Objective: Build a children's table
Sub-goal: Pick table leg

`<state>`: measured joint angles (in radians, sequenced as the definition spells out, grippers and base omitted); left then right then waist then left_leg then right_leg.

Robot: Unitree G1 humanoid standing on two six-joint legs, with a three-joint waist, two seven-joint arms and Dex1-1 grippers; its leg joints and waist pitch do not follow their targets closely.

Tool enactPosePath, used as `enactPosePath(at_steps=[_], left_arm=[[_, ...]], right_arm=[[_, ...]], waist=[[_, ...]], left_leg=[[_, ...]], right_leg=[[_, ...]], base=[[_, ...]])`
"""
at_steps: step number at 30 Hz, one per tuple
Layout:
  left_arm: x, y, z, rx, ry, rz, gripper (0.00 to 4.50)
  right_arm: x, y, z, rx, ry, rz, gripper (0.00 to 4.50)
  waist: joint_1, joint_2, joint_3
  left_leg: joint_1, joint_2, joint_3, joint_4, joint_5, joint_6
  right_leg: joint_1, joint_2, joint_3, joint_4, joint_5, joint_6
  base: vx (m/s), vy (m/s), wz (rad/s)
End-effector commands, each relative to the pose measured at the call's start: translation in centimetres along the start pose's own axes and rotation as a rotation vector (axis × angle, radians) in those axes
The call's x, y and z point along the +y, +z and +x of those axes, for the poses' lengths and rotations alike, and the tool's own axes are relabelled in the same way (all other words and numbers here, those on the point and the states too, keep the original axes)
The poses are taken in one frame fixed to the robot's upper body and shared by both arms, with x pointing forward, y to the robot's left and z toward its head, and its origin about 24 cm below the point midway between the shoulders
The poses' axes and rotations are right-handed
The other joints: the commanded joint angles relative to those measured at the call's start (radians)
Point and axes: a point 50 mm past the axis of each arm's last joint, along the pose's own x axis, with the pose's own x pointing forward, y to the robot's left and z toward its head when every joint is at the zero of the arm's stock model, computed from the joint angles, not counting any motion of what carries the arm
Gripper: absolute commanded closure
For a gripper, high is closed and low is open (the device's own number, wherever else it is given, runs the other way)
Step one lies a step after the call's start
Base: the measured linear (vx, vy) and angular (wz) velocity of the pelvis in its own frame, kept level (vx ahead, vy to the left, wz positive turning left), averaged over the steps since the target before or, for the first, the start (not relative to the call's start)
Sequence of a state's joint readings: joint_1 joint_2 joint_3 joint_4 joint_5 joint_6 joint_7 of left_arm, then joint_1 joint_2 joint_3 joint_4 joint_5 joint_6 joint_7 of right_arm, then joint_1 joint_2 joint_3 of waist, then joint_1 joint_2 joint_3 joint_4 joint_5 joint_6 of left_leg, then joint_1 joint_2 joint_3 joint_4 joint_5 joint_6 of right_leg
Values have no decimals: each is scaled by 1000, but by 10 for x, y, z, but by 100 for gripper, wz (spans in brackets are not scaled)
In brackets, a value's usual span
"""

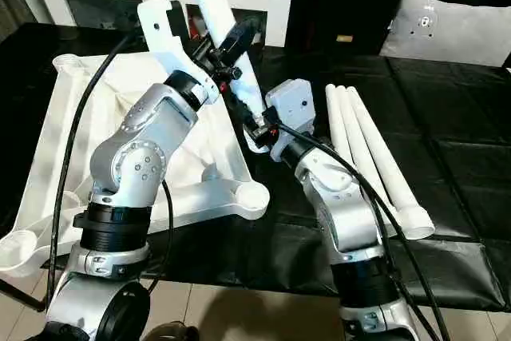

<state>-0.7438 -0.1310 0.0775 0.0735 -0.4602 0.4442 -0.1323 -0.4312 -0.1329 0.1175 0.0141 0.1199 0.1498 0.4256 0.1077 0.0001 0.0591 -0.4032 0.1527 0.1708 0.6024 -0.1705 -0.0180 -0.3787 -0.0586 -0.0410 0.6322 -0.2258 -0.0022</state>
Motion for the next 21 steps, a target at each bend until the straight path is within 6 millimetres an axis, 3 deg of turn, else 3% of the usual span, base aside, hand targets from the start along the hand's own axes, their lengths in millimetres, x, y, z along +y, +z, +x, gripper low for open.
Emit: enactPosePath(at_steps=[1,3,4,6,8,10,11,18,21], left_arm=[[2,0,1,-22,52,-25,264],[4,-1,1,-14,63,-19,264],[5,-2,1,-10,69,-17,265],[6,-3,1,-1,82,-14,265],[7,-3,1,0,84,-14,265],[7,-3,1,1,86,-13,265],[8,-4,1,5,90,-11,265],[22,-8,0,82,106,29,266],[31,-7,-1,123,67,62,266]], right_arm=[[-3,-5,0,38,-9,-30,262],[-4,-6,0,25,-41,-50,262],[-4,-10,0,44,-44,-34,262],[-2,-20,-3,101,35,77,207],[-3,-20,-4,103,34,111,190],[-3,-20,-4,103,34,117,190],[-4,-20,-5,100,37,140,166],[-9,-16,-13,64,80,260,105],[-23,-11,-23,49,84,308,77]], waist=[[-3,-4,-73],[-4,2,-73],[-5,0,-72],[-4,0,-73],[-3,0,-74],[-4,0,-75],[-4,-1,-75],[-2,2,-73],[3,5,-75]], left_leg=[[29,74,-29,-63,-110,39],[28,74,-28,-62,-110,38],[28,74,-28,-63,-117,37],[29,73,-29,-63,-124,38],[29,76,-31,-62,-114,45],[27,76,-31,-62,-105,50],[27,74,-30,-60,-101,52],[29,74,-30,-62,-119,53],[32,75,-32,-63,-114,48]], right_leg=[[45,-89,46,-67,52,-214],[42,-89,46,-67,61,-215],[42,-88,46,-68,56,-215],[46,-88,46,-68,54,-217],[47,-89,45,-64,77,-219],[48,-89,45,-64,90,-226],[48,-90,45,-64,97,-230],[47,-90,44,-68,59,-228],[46,-89,44,-67,64,-219]], base=[[0,0,0],[0,0,0],[0,0,0],[0,0,0],[0,0,0],[0,0,0],[0,0,0],[0,0,0],[0,0,0]])
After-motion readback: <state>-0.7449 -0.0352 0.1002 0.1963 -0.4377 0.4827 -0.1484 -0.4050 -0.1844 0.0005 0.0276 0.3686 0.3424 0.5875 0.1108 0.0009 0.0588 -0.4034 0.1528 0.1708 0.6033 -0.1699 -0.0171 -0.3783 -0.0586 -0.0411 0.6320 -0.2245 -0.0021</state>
